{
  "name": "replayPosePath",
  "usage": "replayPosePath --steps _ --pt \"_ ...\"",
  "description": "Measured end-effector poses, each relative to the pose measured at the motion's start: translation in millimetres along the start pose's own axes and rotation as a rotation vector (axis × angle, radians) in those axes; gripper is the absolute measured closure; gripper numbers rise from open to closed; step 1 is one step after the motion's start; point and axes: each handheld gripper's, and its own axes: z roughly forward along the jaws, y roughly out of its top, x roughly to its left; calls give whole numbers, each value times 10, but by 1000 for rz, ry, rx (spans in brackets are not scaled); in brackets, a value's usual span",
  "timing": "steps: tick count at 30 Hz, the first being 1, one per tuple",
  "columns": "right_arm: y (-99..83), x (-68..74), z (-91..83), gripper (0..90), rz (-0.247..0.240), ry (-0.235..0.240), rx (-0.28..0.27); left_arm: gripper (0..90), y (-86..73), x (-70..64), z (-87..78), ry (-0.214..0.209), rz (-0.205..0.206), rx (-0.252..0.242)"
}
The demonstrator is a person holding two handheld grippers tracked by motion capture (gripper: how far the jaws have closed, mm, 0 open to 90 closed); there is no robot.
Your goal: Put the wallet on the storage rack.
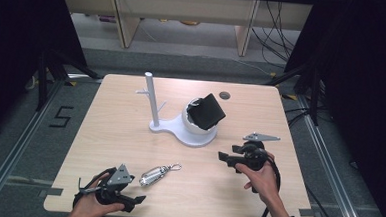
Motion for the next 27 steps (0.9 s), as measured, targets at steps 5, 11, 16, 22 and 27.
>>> replayPosePath --steps 5,11,16,22,27 --pt "-119 109 65 248 -37 -24 30 230 -3 8 -9 9 -14 -4" --pt "-238 191 101 227 -32 -9 68 230 4 31 -11 15 -15 -1" --pt "-367 239 117 229 -64 10 92 230 -8 32 -13 17 -28 -2" --pt "-486 268 86 235 -80 5 117 230 -20 15 -13 16 -31 -10" --pt "-544 293 44 236 -75 2 107 229 -33 -4 -13 7 -34 -13"
